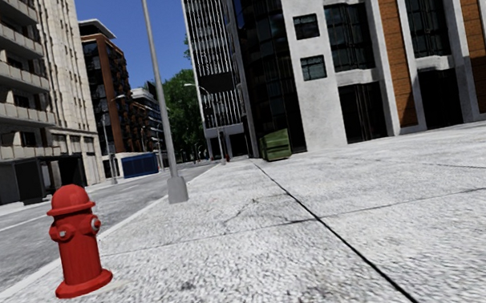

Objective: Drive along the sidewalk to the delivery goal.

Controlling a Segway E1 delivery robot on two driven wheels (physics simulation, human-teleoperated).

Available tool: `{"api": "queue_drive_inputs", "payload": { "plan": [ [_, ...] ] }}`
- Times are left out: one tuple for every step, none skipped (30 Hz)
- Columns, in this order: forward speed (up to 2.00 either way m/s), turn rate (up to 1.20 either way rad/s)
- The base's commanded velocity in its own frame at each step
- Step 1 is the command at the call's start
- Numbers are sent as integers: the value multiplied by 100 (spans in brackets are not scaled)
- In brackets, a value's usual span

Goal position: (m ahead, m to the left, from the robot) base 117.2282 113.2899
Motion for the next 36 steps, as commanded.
{"api": "queue_drive_inputs", "payload": {
  "plan": [
    [198,0],
    [198,0],
    [198,0],
    [198,0],
    [198,0],
    [198,0],
    [198,0],
    [198,0],
    [198,0],
    [198,0],
    [198,0],
    [198,0],
    [198,0],
    [198,0],
    [198,0],
    [198,0],
    [198,0],
    [198,0],
    [198,0],
    [196,0],
    [196,0],
    [195,0],
    [195,0],
    [195,0],
    [195,0],
    [195,0],
    [195,0],
    [195,0],
    [195,0],
    [195,0],
    [195,0],
    [195,0],
    [195,0],
    [195,0],
    [195,0],
    [195,0]
  ]
}}
